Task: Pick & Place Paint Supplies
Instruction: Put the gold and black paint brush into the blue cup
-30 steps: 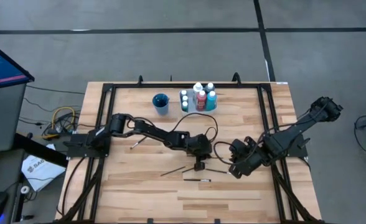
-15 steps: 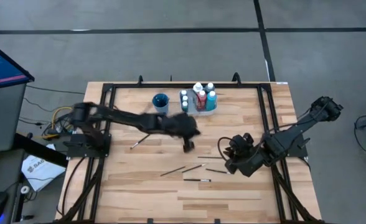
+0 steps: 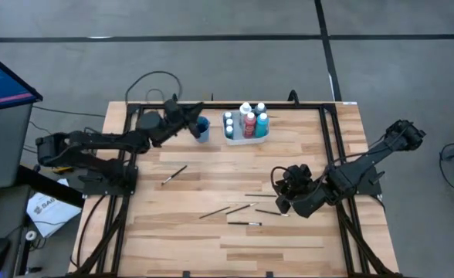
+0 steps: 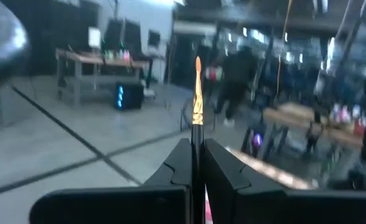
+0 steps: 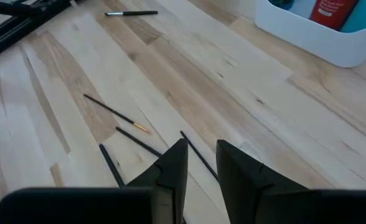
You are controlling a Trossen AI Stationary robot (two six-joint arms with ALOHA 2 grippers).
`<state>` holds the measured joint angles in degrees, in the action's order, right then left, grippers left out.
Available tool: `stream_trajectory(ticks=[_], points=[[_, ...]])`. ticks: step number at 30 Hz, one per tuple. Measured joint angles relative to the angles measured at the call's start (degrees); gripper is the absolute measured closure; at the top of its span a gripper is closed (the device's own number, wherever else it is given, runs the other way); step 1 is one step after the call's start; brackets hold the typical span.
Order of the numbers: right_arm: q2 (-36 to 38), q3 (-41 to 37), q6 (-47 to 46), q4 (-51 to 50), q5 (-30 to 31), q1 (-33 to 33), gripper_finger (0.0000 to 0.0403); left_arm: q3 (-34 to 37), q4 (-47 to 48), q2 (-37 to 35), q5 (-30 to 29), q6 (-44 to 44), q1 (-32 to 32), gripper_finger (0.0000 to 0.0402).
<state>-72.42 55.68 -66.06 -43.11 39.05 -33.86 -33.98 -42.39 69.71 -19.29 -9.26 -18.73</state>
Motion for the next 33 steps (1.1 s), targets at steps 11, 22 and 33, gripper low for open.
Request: stream_trajectory(ticks=[11,22,33], points=[[0.0,0.0,0.01,1.53,-0.06,2.62,0.0326,7.15,-19.21,9.17,2.01,0.24,-5.14,0.0396],[0.0,0.0,0.0,2.03,-0.2,3.01,0.0326,7.13,-27.9,19.54,2.68,0.31,-8.83,0.0396],[0.0,0.0,0.02,2.0,-0.2,3.01,0.0326,7.11,-29.31,23.06,8.29,0.44,-10.65,0.0395]])
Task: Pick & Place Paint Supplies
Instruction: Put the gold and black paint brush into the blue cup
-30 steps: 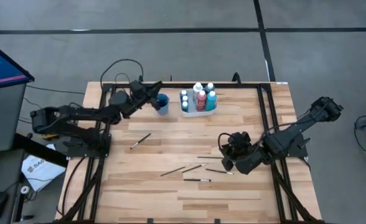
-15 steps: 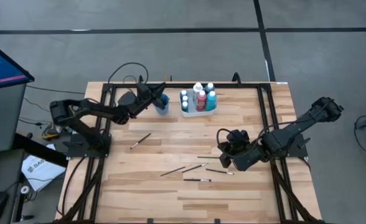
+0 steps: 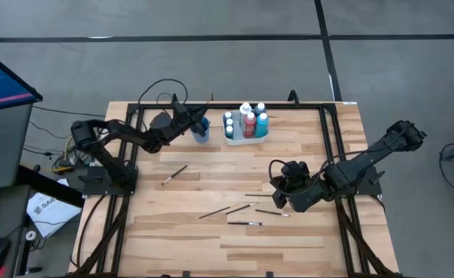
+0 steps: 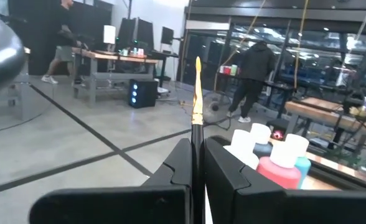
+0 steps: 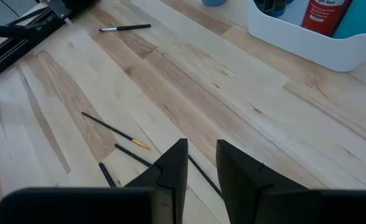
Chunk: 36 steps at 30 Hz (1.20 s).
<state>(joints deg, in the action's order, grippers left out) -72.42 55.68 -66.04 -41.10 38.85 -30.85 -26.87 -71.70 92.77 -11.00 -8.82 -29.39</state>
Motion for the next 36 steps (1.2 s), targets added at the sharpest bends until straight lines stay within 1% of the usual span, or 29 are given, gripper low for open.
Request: stream_trajectory(ticks=[2,8,13,18,23,24,26,28,30,32,36], points=[[0.0,0.0,0.0,-0.02,0.0,0.0,0.0326,0.0,-0.02,0.47,0.97,0.0,0.0,0.0395],[0.0,0.0,0.0,-0.02,0.0,0.0,0.0326,0.0,0.02,1.09,1.37,0.0,0.02,0.0389],[0.0,-0.01,0.37,-0.03,0.01,0.0,0.0326,0.0,0.04,1.09,1.37,0.0,0.04,0.0359],[0.0,0.0,0.46,-0.06,0.0,0.0,0.0326,0.0,0.2,1.09,2.92,-0.02,0.26,0.0326],[0.0,0.0,0.46,-0.07,-0.05,-0.03,0.0326,0.0,0.28,1.05,3.16,-0.45,0.34,0.031],[0.0,0.0,0.46,-0.07,-0.46,-0.04,0.0326,0.0,0.64,0.65,4.09,-0.89,0.43,0.0309],[0.02,0.0,0.48,-0.7,-4.26,0.09,0.0326,-0.02,0.57,-0.84,6.69,-1.52,0.77,0.0308],[0.02,0.0,0.41,-2.48,-11.7,0.84,0.0326,-0.02,1.17,-3.53,9.36,-1.6,1.81,0.0308],[0.02,0.0,-0.16,-4.14,-18.26,1.31,0.0326,-0.02,3.72,-7.51,11.59,-2.09,3.53,0.0308],[0.0,0.0,-1.39,-4.77,-21.42,1.19,0.0326,-0.16,9.41,-11.96,12.89,-2.15,6.11,0.0307],[0.0,-0.01,-8.46,-9.66,-23.12,-0.11,0.0326,-2.18,27.8,-19.61,13.75,1.36,13.72,0.0307]])
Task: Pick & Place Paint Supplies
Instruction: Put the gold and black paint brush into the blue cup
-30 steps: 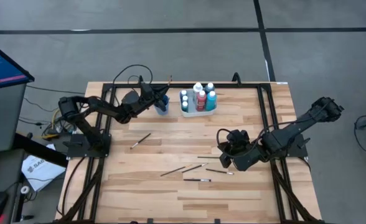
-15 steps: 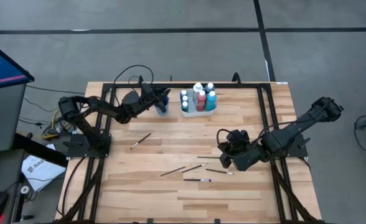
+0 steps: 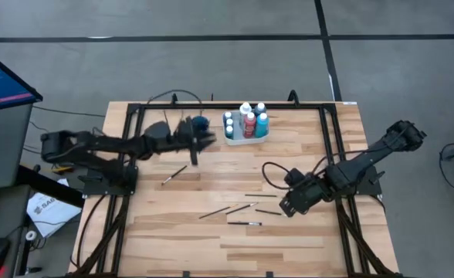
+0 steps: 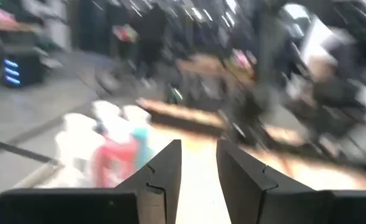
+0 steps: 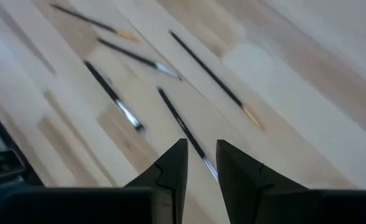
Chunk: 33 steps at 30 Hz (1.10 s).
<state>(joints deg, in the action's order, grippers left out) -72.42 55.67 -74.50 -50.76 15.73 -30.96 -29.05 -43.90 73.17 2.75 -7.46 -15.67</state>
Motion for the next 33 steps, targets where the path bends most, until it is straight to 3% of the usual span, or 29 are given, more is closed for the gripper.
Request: stream_trajectory(ticks=[5,8,15,23,33], points=[[-3.08,0.03,-0.49,-4.23,-1.58,-1.3,0.0322,-0.86,7.29,-4.94,-3.13,0.62,7.41,0.0307],[-6.81,0.07,5.32,-5.05,-2.89,0.89,0.0306,-0.95,8.01,-7.81,-5.8,-2.16,9.45,0.0307],[-16.82,0.12,24.0,-2.68,-8.3,9.16,0.0249,-0.94,15.52,-14.57,-6.37,-5.04,10.56,0.0306],[-22.03,0.1,34.63,1.21,-12.42,13.56,0.0189,-0.96,19.38,-19.48,-6.39,-5.04,10.59,0.0281],[-26.87,0.13,39.21,3.71,-13.11,13.56,0.0195,-0.9,22.05,-19.95,-6.38,-5.04,10.5,0.0265]])
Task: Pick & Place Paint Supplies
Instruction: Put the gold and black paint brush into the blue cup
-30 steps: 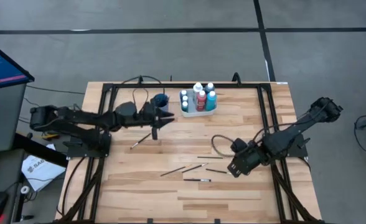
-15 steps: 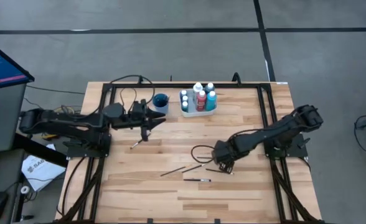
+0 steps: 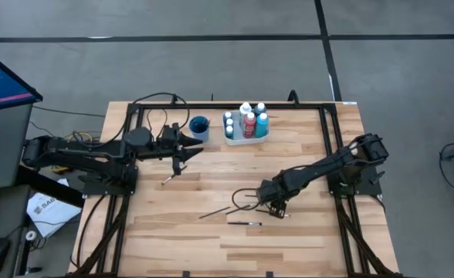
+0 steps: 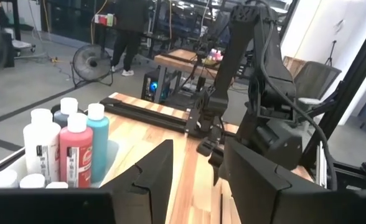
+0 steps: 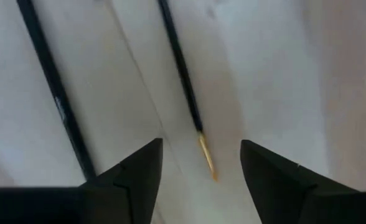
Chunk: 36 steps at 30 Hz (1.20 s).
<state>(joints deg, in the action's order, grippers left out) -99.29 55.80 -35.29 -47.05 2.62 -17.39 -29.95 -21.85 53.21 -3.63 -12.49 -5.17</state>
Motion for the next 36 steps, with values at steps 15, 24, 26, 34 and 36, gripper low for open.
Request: stream_trajectory(ticks=[15,24,26,34,36], points=[[-4.32,0.36,9.98,1.51,-4.76,2.67,0.0392,0.0,0.03,0.02,-0.64,-0.02,-0.02,0.0266],[-1.81,0.28,9.93,1.03,-5.02,4.28,0.0401,0.0,0.03,0.02,-0.64,-0.04,-0.02,0.0266],[-0.46,0.41,9.83,-1.6,-4.09,4.93,0.0402,0.0,0.01,0.02,-0.65,-0.25,-0.05,0.0266],[2.81,2.51,9.35,-3.72,-3.95,7.44,0.0403,0.0,0.07,0.33,-0.69,-1.73,-0.07,0.0266],[2.82,3.46,9.98,-4.24,-4.07,7.84,0.0403,0.02,0.56,0.95,-0.69,-1.84,-0.04,0.0266]])
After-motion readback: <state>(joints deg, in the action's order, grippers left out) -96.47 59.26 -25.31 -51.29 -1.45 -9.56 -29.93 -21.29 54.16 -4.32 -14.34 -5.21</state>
